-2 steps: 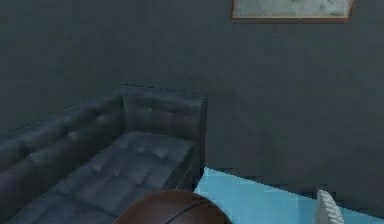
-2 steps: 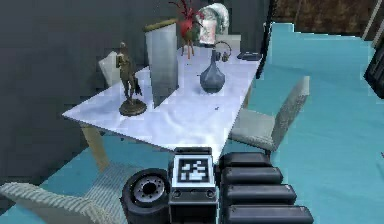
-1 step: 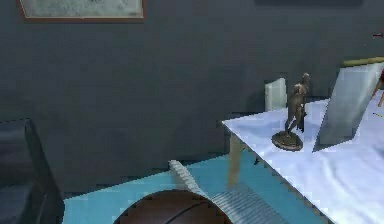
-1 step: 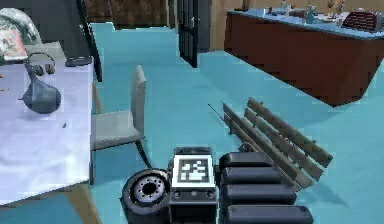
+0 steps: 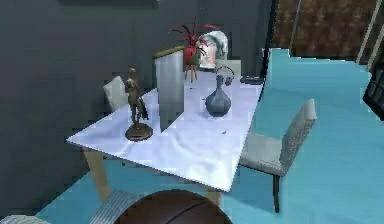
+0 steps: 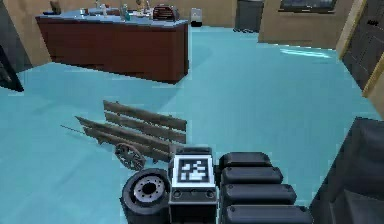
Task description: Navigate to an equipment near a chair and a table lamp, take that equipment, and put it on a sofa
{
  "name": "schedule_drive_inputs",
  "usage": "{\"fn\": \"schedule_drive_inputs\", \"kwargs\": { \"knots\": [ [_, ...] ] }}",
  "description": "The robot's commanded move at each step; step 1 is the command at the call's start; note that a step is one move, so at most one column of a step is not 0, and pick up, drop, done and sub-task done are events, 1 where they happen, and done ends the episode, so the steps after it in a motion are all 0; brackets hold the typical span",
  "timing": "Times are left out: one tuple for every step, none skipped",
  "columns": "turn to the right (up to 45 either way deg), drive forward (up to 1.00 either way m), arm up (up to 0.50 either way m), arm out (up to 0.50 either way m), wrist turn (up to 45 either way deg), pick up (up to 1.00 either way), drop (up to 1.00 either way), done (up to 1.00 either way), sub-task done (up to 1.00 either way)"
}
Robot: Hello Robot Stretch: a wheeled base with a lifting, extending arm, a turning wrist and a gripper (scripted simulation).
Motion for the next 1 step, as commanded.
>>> {"fn": "schedule_drive_inputs", "kwargs": {
  "knots": [
    [45.0,0.0,0.0,0.0,0.0,0.0,0.0,0.0,0.0]
  ]
}}
